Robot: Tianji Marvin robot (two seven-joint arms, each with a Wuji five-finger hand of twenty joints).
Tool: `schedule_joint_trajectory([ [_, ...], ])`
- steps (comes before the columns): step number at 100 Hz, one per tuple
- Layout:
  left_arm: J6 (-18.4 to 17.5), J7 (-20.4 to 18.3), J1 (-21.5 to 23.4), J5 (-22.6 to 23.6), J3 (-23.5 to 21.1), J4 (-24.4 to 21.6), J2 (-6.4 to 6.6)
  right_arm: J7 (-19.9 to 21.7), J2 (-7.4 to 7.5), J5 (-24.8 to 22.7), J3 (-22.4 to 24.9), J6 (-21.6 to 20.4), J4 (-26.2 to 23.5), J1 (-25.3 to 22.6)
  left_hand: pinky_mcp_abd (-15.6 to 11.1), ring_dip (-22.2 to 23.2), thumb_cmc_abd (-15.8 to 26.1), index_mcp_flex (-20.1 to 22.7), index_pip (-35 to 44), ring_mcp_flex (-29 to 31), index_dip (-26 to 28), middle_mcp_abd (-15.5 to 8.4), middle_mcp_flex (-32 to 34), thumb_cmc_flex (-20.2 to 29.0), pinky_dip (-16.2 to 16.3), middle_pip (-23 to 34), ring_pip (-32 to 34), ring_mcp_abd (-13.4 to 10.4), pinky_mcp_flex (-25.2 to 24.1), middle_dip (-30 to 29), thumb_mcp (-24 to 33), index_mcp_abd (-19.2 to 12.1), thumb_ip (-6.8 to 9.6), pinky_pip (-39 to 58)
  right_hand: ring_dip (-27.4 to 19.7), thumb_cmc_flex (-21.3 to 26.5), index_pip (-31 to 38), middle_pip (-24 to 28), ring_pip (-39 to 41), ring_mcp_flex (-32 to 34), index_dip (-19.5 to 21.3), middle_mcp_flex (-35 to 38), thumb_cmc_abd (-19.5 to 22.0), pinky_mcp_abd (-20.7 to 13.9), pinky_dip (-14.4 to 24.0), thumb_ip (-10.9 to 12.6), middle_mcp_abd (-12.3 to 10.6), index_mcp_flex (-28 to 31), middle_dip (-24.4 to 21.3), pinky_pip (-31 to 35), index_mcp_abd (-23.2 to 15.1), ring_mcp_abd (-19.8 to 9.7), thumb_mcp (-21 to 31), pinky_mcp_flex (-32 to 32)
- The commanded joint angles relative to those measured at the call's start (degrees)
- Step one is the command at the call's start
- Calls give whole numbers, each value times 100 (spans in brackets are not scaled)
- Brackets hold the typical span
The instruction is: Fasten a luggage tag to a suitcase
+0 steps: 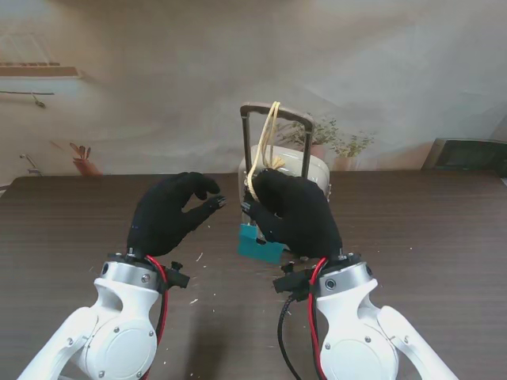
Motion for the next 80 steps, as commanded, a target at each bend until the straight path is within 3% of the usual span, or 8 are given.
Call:
schedule_joint_trajectory([
  [1, 22, -140, 72, -95, 68, 68, -74, 52, -6, -8, 6, 1, -19, -4, 112, 238, -115, 122, -111, -342, -139, 863, 282, 295, 11, 2, -89, -1237, 9, -37, 137, -275, 68, -23, -2, 149, 251, 79, 10, 125, 88, 84, 194, 30, 38, -50, 7, 180, 65, 98, -103, -30, -124, -8],
  [11, -54, 4, 78, -376, 207, 174, -124, 51, -1, -48, 7, -17, -5, 2, 159, 269, -220, 96, -303, -332, -266, 851, 289, 474, 41, 41, -69, -1273, 29, -37, 238, -411, 34, -26, 0, 123, 206, 71, 16, 146, 27, 126, 118, 20, 39, -43, -16, 246, 60, 103, -192, -46, -113, 6],
  [22, -122, 65, 74, -572, 305, 228, -151, 63, 9, -100, -8, -25, 30, 10, 35, 329, -294, 45, -518, -391, -320, 744, 238, 561, 68, 113, -85, -1493, 39, 158, 350, -714, -35, -19, -4, 92, 173, 52, 9, 165, -21, 150, 67, 12, 38, -42, -19, 292, 54, 103, -266, -56, -81, 18],
  [37, -172, 310, -70, -1118, 493, 342, -268, 64, 14, -144, -35, -24, 67, 19, 107, 370, -227, 96, -805, -366, -611, 761, 315, 656, 79, 99, -28, -1517, 58, 393, 353, -921, -122, -14, -10, 84, 155, 21, -11, 174, -47, 167, 36, -1, 35, -46, -31, 323, 49, 103, -293, -53, -48, 31],
  [51, -243, 277, -205, -1388, 581, 414, -293, 107, 29, -173, -41, -45, 79, 17, 152, 370, 26, -27, -1379, -404, -968, 783, 269, 760, 95, 137, 12, -1523, 11, 71, -6, -922, -120, -67, -11, 77, 144, 4, -22, 176, -55, 173, 42, -1, 33, -52, -34, 335, 56, 104, -308, -67, -49, 31],
  [80, -358, 0, -502, -1878, 796, 538, -296, 174, 50, -231, -108, -72, 129, 54, 159, 370, 547, -312, -2932, -574, -1305, 861, 91, 612, 166, 48, 35, -1496, -184, 29, -67, -748, -121, -195, -11, 99, 111, -15, -35, 182, -78, 175, 36, -1, 31, -48, -42, 353, 70, 104, -324, -76, -58, 31],
])
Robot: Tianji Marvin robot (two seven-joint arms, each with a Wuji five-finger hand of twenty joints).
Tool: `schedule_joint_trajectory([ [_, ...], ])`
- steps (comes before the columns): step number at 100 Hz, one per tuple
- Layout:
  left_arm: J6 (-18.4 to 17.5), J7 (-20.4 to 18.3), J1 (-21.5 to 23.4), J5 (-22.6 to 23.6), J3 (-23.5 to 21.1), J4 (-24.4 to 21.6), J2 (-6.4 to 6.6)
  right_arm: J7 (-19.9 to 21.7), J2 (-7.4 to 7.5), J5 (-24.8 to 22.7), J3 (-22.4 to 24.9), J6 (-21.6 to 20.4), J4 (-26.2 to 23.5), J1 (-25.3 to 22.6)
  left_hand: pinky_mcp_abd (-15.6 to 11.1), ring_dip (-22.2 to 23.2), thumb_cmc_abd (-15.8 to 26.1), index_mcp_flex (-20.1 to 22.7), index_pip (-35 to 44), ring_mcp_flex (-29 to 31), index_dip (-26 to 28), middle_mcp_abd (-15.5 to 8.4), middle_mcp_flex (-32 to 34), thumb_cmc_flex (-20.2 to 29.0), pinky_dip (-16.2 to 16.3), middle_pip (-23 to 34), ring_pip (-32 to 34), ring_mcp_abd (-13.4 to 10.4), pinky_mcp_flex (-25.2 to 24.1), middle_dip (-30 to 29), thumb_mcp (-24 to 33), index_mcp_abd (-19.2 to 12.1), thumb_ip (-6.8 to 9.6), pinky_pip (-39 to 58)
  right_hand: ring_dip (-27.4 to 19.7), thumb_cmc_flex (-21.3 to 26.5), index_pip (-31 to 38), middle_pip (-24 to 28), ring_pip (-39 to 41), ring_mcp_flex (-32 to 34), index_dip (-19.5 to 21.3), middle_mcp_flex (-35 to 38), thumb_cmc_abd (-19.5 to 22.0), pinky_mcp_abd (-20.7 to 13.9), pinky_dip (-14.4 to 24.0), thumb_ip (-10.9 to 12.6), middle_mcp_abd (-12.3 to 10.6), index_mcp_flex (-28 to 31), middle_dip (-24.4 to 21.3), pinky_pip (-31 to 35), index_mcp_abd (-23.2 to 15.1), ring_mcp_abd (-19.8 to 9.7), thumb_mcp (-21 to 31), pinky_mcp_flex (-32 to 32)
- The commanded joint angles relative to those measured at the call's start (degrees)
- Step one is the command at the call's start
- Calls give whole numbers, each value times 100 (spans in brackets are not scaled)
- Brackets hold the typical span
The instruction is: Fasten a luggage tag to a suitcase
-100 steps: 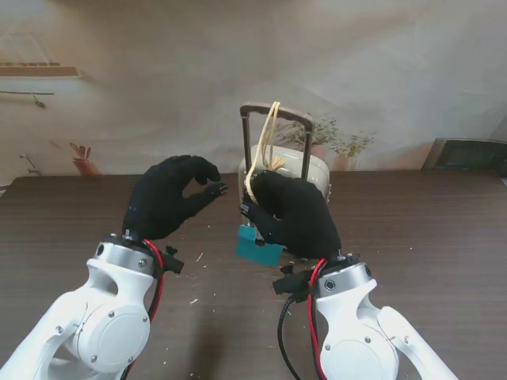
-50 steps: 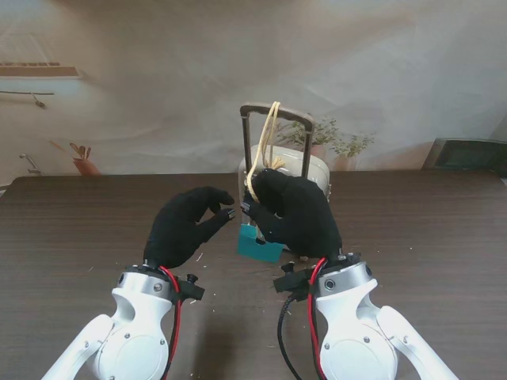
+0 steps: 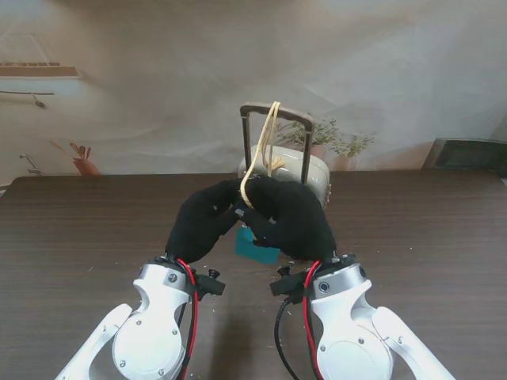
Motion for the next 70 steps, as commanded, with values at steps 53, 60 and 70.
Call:
schedule_joint_trajectory([
  [53, 370, -1064, -660, -295, 313, 161, 108, 160, 62, -105, -81, -212, -9, -17, -69, 307, 780, -1435, -1715, -1047, -886, 1074, -575, -324, 731, -414, 31, -1401, -694, -120, -394, -75, 79, -383, -2, 141, 169, -21, -48, 129, -3, 99, 128, -7, 28, -36, -52, 252, 96, 103, -314, -88, -110, 32],
  [60, 438, -1092, -771, -295, 344, 207, 104, 147, 64, -119, -72, -236, -20, -46, -71, 307, 782, -1502, -1783, -1049, -925, 1080, -605, -368, 753, -416, 29, -1405, -697, -117, -423, 91, 88, -395, -1, 143, 168, -20, -49, 129, 1, 101, 128, -10, 27, -36, -56, 251, 98, 102, -316, -88, -114, 33],
  [70, 487, -1184, -901, -352, 360, 253, 109, 133, 67, -140, -47, -260, -39, -84, -74, 307, 817, -1495, -1857, -1068, -974, 1092, -637, -495, 774, -416, 26, -1393, -725, -115, -483, 232, 100, -414, 0, 145, 165, -22, -50, 131, 7, 97, 133, -17, 25, -34, -55, 248, 99, 100, -316, -89, -117, 35],
])
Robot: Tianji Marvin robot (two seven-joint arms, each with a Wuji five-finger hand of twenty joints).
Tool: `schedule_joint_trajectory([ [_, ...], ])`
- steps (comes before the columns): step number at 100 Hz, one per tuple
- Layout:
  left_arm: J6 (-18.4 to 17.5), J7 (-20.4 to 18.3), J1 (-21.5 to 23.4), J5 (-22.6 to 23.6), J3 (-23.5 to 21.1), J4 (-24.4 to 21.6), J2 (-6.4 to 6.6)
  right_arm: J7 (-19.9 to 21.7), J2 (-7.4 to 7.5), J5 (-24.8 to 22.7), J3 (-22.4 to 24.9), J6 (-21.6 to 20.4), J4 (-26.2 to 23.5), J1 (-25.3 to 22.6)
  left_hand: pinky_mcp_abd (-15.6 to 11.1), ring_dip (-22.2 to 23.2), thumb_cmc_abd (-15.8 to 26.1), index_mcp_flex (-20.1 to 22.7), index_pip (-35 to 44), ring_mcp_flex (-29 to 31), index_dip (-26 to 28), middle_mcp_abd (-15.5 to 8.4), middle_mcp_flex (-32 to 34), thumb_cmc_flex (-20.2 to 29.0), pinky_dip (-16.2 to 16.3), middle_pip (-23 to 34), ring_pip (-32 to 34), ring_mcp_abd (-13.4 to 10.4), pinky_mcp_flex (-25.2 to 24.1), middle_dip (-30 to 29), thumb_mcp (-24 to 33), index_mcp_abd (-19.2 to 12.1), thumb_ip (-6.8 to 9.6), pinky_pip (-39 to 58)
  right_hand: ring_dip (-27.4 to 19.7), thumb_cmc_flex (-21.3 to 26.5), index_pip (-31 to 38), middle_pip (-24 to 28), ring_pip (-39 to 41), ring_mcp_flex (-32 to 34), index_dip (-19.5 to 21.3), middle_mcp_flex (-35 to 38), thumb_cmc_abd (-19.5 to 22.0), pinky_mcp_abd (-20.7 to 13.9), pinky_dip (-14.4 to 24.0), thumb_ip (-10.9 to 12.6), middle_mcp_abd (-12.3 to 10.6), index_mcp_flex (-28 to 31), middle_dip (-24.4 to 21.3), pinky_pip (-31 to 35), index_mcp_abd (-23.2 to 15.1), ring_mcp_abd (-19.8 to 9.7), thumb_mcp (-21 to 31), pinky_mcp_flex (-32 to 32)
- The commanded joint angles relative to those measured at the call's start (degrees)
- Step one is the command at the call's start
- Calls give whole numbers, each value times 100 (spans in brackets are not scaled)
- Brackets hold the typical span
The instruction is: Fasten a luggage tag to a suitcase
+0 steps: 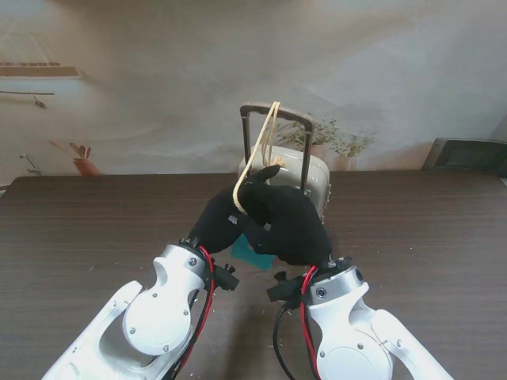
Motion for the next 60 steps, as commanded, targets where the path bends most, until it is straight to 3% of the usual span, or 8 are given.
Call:
schedule_joint_trajectory([
  [1, 25, -159, -86, -41, 6, -20, -7, 65, 21, -22, 9, -30, -32, -59, -89, 305, 197, -185, -132, -402, -152, 950, 65, -241, 127, -66, 72, -1393, -51, -64, -267, 189, 78, -41, -61, 147, 170, -21, -197, 56, 9, 96, 135, -48, 25, -34, -58, 243, 94, 100, -314, -223, -117, 25],
  [34, 407, -127, -244, -8, 65, -39, -43, 12, 16, -34, 90, -15, -72, -146, 3, 305, 321, -480, -443, -31, -373, 895, 361, -296, 188, 625, 221, -1567, 431, 29, -321, 469, 148, 201, -53, 153, 162, -15, -191, 64, 26, 101, 143, -62, 21, -31, -46, 248, 100, 100, -311, -220, -123, 41],
  [60, 642, -49, -289, -41, 61, -37, -84, 7, 22, -55, 139, -6, -111, -214, 81, 305, 428, -1017, -589, -63, -632, 939, 261, -362, 74, 679, 286, -1327, 282, -321, -456, 881, 149, 142, -49, 154, 152, -16, -192, 62, 32, 101, 138, -62, 19, -30, -46, 243, 100, 100, -306, -224, -120, 41],
])
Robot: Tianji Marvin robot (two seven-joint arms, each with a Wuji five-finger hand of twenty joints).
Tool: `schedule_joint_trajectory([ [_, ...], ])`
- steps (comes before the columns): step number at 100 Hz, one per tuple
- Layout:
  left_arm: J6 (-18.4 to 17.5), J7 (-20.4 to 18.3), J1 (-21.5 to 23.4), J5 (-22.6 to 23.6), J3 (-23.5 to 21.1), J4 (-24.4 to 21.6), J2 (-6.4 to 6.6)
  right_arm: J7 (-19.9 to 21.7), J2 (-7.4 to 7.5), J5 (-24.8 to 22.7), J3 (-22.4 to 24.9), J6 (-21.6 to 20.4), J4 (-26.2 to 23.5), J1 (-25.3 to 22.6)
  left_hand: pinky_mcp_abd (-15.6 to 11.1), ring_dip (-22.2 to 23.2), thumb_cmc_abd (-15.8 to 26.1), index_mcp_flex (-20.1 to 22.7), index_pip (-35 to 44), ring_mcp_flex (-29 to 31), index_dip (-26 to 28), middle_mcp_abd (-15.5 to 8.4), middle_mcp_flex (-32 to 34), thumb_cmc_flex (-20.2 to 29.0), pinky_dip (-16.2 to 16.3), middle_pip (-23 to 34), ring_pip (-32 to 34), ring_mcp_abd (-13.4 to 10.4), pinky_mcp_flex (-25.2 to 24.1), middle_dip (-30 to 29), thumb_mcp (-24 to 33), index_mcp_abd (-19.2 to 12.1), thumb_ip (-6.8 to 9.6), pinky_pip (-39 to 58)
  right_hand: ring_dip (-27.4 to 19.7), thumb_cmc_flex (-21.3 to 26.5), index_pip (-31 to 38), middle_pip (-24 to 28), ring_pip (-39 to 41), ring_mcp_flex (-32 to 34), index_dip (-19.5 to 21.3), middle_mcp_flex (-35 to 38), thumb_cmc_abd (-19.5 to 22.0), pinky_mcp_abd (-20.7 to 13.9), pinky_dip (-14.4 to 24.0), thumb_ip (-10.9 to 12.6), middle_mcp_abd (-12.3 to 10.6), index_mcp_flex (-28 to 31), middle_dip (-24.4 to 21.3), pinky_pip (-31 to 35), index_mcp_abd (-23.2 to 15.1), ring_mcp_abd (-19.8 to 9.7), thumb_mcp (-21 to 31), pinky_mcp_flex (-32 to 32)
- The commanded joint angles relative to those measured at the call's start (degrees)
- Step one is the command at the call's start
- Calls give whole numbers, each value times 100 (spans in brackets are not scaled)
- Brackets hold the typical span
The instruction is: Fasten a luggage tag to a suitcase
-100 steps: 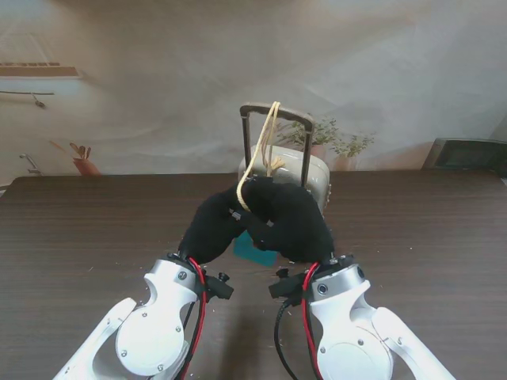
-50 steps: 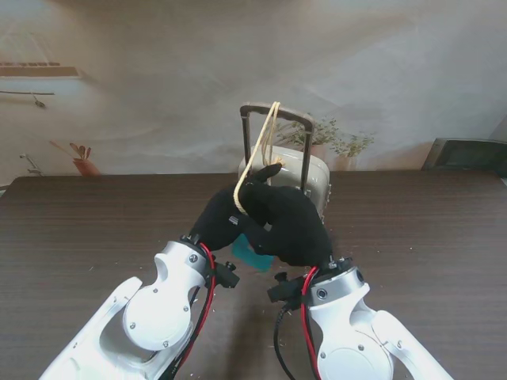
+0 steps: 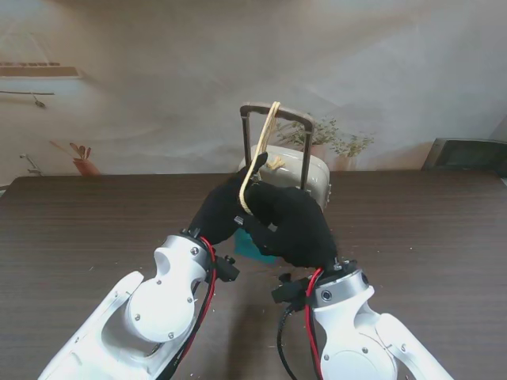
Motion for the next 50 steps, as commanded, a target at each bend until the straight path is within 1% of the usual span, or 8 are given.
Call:
schedule_joint_trajectory([
  [1, 57, -4, -18, 24, 5, -52, -41, 65, 21, -19, 21, 12, -42, -38, 83, 291, 273, -320, -102, -95, -188, 941, 235, -163, 5, 103, 171, -1316, -73, -148, -166, 178, 107, 108, -39, 156, 154, -15, -58, 86, 32, 101, 140, -50, 19, -29, -46, 243, 97, 100, -303, -93, -118, 3],
  [7, 89, 39, -44, 61, 11, -26, -52, 64, 22, -21, 34, 16, -51, -49, 91, 291, 294, -378, -101, -124, -202, 965, 193, -181, 8, 26, 191, -1232, -137, -204, -188, 189, 103, 65, -39, 157, 155, -17, -59, 85, 35, 100, 140, -50, 19, -29, -49, 245, 97, 100, -304, -92, -118, 3],
  [26, 127, 127, -186, -21, 72, 108, -100, 73, 29, -55, 76, 37, -72, -92, 58, 291, 311, -529, -125, -234, -221, 994, 43, -188, 35, -85, 213, -1195, -291, -268, -219, 130, 96, -24, -37, 153, 151, -18, -58, 86, 38, 96, 147, -50, 18, -32, -44, 242, 97, 101, -316, -96, -124, 3],
  [33, 130, 168, -226, -51, 107, 150, -120, 81, 30, -51, 100, 60, -74, -102, 69, 291, 328, -640, -151, -264, -233, 1005, 9, -217, 48, -116, 209, -1161, -347, -283, -240, 208, 90, -59, -37, 158, 150, -16, -58, 86, 39, 97, 148, -50, 17, -31, -55, 241, 97, 101, -318, -96, -124, 3],
  [37, 133, 185, -252, -68, 125, 177, -129, 88, 30, -42, 113, 68, -75, -109, 74, 291, 332, -662, -149, -276, -235, 1014, -18, -233, 55, -134, 202, -1142, -381, -292, -251, 187, 88, -82, -37, 159, 149, -17, -58, 85, 40, 97, 150, -50, 17, -31, -45, 240, 97, 101, -316, -95, -126, 3],
  [43, 149, 180, -306, -81, 147, 225, -135, 90, 31, -38, 129, 70, -77, -119, 65, 291, 348, -715, -156, -300, -240, 1024, -66, -255, 68, -183, 167, -1094, -422, -314, -263, 163, 86, -109, -37, 160, 151, -16, -59, 84, 42, 98, 147, -49, 17, -31, -44, 242, 97, 102, -309, -92, -129, 6],
  [45, 155, 185, -327, -87, 156, 245, -140, 92, 32, -40, 136, 70, -78, -123, 61, 291, 350, -732, -155, -290, -242, 1025, -65, -260, 82, -195, 118, -1014, -432, -321, -269, 172, 86, -120, -37, 163, 151, -16, -60, 81, 42, 97, 150, -47, 17, -30, -47, 242, 97, 102, -308, -87, -127, 9],
  [50, 172, 213, -386, -112, 181, 305, -158, 96, 34, -45, 150, 68, -83, -135, 57, 291, 342, -736, -148, -290, -241, 1028, -84, -249, 95, -214, 92, -984, -460, -330, -267, 137, 89, -140, -37, 161, 150, -16, -62, 78, 43, 97, 147, -45, 16, -30, -51, 241, 97, 101, -308, -78, -130, 10],
])
